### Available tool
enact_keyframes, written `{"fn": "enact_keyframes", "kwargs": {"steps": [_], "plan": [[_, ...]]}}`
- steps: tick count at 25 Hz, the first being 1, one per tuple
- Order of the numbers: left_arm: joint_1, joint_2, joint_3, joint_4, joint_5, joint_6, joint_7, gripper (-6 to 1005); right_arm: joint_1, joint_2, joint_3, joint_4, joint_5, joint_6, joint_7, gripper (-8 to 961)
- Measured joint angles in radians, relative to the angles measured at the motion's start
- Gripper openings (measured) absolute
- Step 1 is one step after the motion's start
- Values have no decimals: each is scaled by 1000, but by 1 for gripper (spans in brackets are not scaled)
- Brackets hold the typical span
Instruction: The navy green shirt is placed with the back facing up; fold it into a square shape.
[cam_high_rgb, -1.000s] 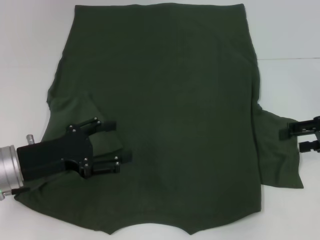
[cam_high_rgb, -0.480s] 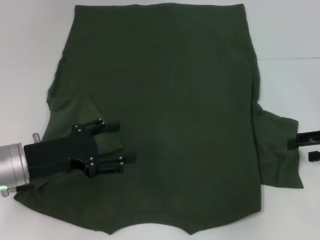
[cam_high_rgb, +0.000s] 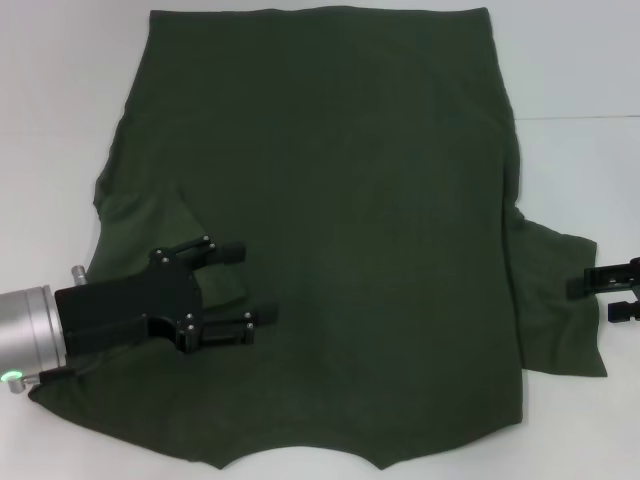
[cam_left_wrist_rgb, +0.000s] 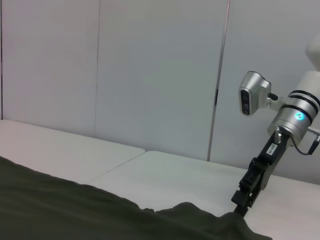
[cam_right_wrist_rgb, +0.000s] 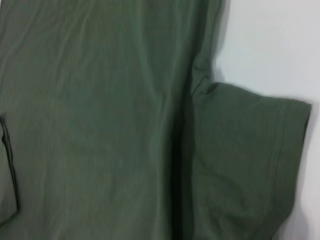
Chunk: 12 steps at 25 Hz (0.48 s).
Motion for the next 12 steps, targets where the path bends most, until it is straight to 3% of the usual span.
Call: {"fn": "enact_keyframes", "kwargs": {"steps": [12], "plan": [[-2,-1,0,0,0,-9,-2,891,8,7,2,39,23,28,-47,880]]}}
